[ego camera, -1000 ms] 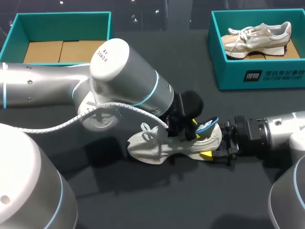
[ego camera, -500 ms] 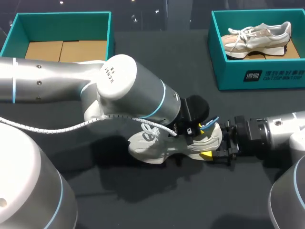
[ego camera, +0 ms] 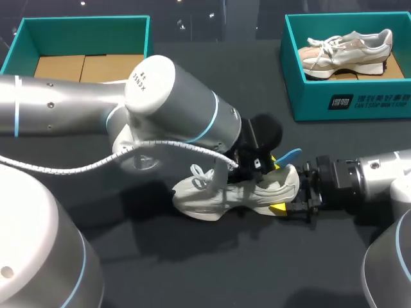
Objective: Take the shoe out of the shoebox, open the shoe tongue, remove and reinsert the insole, then place the shoe into the shoebox
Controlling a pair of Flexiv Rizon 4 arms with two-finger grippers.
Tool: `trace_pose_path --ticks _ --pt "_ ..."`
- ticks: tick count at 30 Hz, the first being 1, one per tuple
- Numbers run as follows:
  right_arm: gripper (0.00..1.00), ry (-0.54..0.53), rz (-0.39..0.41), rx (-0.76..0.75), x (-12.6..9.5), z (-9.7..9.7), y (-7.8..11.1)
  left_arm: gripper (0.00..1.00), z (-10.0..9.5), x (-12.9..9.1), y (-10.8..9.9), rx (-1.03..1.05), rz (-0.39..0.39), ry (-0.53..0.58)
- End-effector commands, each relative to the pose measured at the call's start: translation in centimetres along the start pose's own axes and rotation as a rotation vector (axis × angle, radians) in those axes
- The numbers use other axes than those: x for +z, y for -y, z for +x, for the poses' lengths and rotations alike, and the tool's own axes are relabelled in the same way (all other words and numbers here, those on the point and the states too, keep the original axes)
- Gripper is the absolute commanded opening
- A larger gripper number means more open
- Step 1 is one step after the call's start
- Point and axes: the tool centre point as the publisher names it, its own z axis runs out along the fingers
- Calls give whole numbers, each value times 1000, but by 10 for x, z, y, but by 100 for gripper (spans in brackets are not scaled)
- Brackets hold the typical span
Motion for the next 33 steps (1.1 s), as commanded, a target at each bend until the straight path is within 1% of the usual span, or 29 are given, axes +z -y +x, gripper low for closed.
trace_pose_path --ticks 1,6,8,11,12,13,15,16,17,20,29,33 --pt "0 1 3 -1 1 1 -1 0 -6 -4 13 0 -6 -39" --pt "0 1 3 -1 1 1 -1 0 -5 -2 24 -6 5 -40" --pt "0 1 3 -1 1 1 -1 0 -3 -1 23 -7 7 -40" --pt "0 1 3 -1 1 1 -1 0 0 -1 18 0 14 -32" --pt "0 1 3 -1 1 1 -1 7 1 0 16 4 16 -27" --pt "0 1 3 -1 1 1 -1 17 2 1 14 7 17 -21" --pt "0 1 3 -1 1 1 -1 26 2 2 12 8 20 -14" --pt "0 1 3 -1 1 1 -1 34 2 2 11 6 20 -13" --pt "0 1 3 -1 1 1 -1 39 2 3 10 4 26 -6" --pt "0 1 3 -1 1 1 -1 43 2 3 7 3 39 6" --pt "0 1 3 -1 1 1 -1 46 0 5 -6 14 62 30" --pt "0 1 3 -1 1 1 -1 48 0 8 -8 27 69 55"
